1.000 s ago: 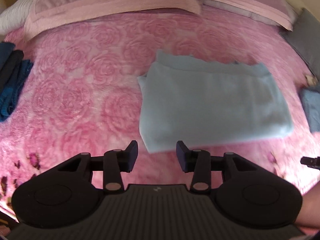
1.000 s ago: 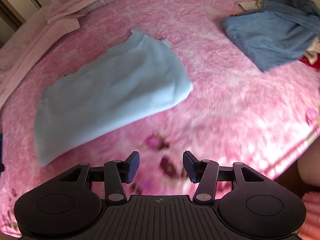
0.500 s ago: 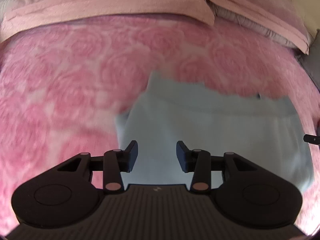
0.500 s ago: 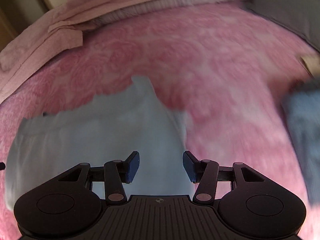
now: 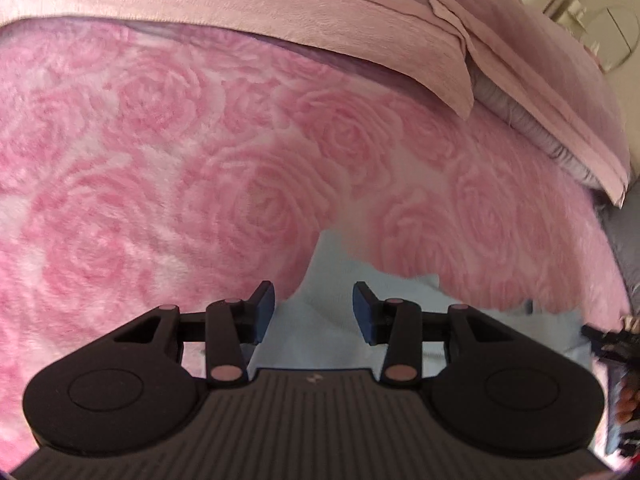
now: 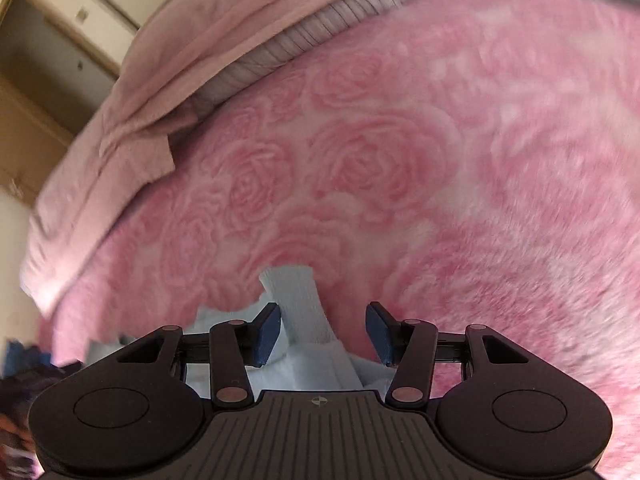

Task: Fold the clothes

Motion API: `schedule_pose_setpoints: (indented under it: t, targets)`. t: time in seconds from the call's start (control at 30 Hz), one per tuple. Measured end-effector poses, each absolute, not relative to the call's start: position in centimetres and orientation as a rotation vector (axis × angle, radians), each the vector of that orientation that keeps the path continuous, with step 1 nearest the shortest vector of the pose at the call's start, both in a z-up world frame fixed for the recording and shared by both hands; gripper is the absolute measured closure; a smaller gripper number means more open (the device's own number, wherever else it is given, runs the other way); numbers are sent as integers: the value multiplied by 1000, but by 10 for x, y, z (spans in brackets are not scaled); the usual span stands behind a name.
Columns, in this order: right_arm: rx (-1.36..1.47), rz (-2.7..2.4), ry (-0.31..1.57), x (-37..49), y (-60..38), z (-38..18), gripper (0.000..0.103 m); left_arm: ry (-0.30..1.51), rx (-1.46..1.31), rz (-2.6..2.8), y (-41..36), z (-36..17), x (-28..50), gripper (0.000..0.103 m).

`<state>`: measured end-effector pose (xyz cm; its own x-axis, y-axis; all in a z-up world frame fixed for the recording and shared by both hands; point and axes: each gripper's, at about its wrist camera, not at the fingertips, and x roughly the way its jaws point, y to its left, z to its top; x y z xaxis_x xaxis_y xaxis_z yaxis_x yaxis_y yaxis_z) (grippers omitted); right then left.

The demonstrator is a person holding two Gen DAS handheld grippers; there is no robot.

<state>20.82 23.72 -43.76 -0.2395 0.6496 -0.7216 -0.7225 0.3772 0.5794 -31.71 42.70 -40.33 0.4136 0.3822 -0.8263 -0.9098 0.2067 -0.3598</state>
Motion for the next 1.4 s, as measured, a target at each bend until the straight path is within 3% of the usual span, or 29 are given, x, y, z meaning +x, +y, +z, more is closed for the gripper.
schedule_pose_setpoints:
  t: [0.13, 0.17, 0.2, 0.27, 0.33, 0.4, 0.53, 0.73, 0.9, 0.97, 1.0, 1.07, 1.17, 1.2, 1.27, 1.4]
  targets:
    - [18, 1302, 1349, 219, 239, -453, 56, 679, -1005, 979, 431, -418, -316, 65]
    - [5, 1306, 1351, 219, 241, -453, 75, 686, -1003, 978, 431, -421, -315, 65]
    - [-39, 1319, 1346, 217, 244, -453, 79, 689, -989, 974, 431, -422, -313, 66]
    - [-140, 1353, 1294, 209, 250, -448, 83, 696, -961, 966, 430, -422, -310, 69]
    - [-231, 1373, 1235, 200, 256, -442, 86, 700, -935, 959, 431, -421, -308, 88]
    - [-260, 1377, 1176, 193, 254, -435, 88, 693, -915, 953, 432, -419, -308, 93]
    - [-241, 1366, 1062, 180, 237, -416, 89, 648, -824, 943, 426, -409, -306, 94]
    - [-255, 1295, 976, 171, 231, -417, 90, 671, -768, 926, 428, -421, -291, 94]
    - [-401, 1222, 960, 157, 241, -429, 86, 705, -739, 966, 427, -418, -290, 79]
    - [-453, 1161, 946, 153, 245, -419, 44, 687, -745, 1032, 422, -405, -299, 75]
    - [-471, 1114, 903, 151, 243, -412, 43, 677, -741, 1057, 418, -397, -304, 79]
    - [-485, 1080, 819, 138, 231, -392, 43, 657, -725, 1070, 405, -381, -311, 81]
    - [-450, 1122, 798, 113, 205, -370, 43, 694, -701, 957, 375, -374, -311, 97]
    - [-426, 1155, 814, 104, 195, -365, 44, 713, -697, 919, 365, -374, -311, 97]
    - [-439, 1211, 878, 80, 179, -367, 54, 763, -690, 878, 347, -381, -311, 97]
    - [-575, 1134, 915, 56, 151, -402, 58, 797, -763, 965, 335, -405, -340, 100]
